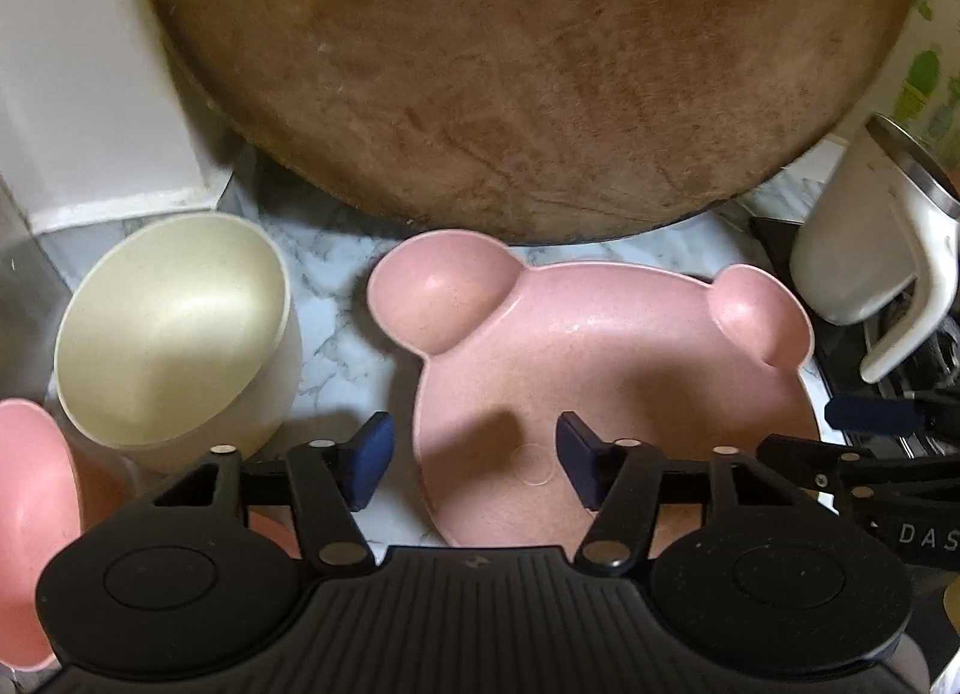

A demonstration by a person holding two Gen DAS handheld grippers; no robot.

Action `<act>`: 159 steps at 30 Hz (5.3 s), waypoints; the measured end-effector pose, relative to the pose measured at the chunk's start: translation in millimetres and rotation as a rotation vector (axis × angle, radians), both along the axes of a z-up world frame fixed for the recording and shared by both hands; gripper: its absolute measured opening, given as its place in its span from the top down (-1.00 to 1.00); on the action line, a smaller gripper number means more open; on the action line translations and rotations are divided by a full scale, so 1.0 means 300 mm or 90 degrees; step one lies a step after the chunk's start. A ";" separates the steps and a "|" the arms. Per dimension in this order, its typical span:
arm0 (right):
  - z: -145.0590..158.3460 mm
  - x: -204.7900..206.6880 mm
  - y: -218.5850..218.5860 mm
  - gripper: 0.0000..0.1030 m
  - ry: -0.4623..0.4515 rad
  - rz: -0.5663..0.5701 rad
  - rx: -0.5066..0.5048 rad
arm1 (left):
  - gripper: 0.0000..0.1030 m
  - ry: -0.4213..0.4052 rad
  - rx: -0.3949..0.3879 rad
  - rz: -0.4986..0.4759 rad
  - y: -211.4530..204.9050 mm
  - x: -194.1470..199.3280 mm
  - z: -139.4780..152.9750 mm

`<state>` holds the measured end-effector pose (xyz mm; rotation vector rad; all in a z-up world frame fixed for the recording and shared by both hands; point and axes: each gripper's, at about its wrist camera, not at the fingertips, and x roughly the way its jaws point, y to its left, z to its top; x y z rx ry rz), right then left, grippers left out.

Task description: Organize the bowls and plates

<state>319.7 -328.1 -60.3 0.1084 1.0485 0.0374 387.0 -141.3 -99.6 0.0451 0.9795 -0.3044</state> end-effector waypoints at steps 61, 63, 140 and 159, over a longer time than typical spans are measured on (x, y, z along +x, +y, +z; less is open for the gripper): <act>0.220 -0.625 -0.079 0.85 -0.074 -0.014 -0.020 | 0.74 -0.063 -0.060 -0.042 0.034 -0.577 0.208; 0.215 -0.650 -0.085 0.85 -0.072 -0.018 -0.018 | 0.73 -0.062 -0.059 -0.047 0.027 -0.604 0.204; 0.282 -0.808 0.167 -0.19 -0.127 0.073 0.011 | 0.73 -0.113 -0.085 -0.057 0.158 -0.906 0.243; 0.393 -0.730 0.475 -0.77 -0.184 0.194 0.036 | -0.23 -0.202 -0.085 0.095 0.458 -1.000 0.344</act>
